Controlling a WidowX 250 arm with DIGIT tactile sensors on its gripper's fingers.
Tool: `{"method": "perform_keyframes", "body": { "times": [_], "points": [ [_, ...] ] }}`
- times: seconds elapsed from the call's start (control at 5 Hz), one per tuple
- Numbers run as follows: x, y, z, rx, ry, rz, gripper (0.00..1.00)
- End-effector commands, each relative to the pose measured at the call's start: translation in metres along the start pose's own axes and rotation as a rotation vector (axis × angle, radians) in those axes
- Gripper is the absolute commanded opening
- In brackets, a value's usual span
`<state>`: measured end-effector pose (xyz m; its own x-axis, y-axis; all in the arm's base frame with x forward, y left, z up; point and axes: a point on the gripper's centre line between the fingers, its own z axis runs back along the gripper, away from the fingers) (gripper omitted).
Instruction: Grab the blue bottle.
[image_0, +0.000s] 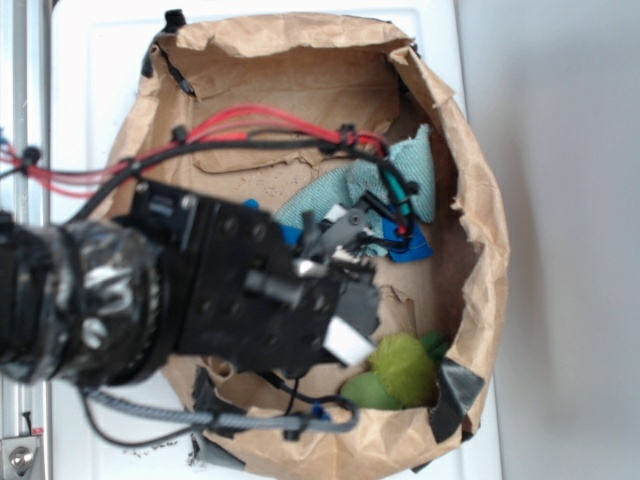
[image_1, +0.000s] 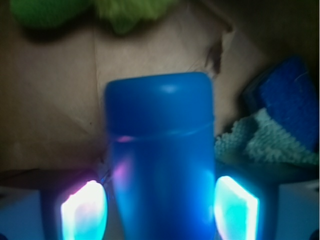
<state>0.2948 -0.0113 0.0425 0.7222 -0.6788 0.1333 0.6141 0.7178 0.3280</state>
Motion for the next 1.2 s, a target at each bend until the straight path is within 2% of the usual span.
{"method": "perform_keyframes", "body": {
  "times": [0.0, 0.2, 0.4, 0.6, 0.8, 1.0],
  "points": [
    [-0.008, -0.01, -0.012, 0.086, 0.004, 0.056, 0.0],
    [-0.01, -0.001, 0.002, 0.106, -0.02, 0.126, 0.0],
    [-0.01, 0.032, 0.042, 0.022, -0.003, 0.294, 0.0],
    [-0.012, 0.079, 0.076, -0.127, -0.023, 0.419, 0.0],
    [-0.017, 0.104, 0.098, -0.118, -0.017, 0.519, 0.0],
    [-0.033, 0.108, 0.116, -0.171, -0.032, 0.531, 0.0]
  ]
}}
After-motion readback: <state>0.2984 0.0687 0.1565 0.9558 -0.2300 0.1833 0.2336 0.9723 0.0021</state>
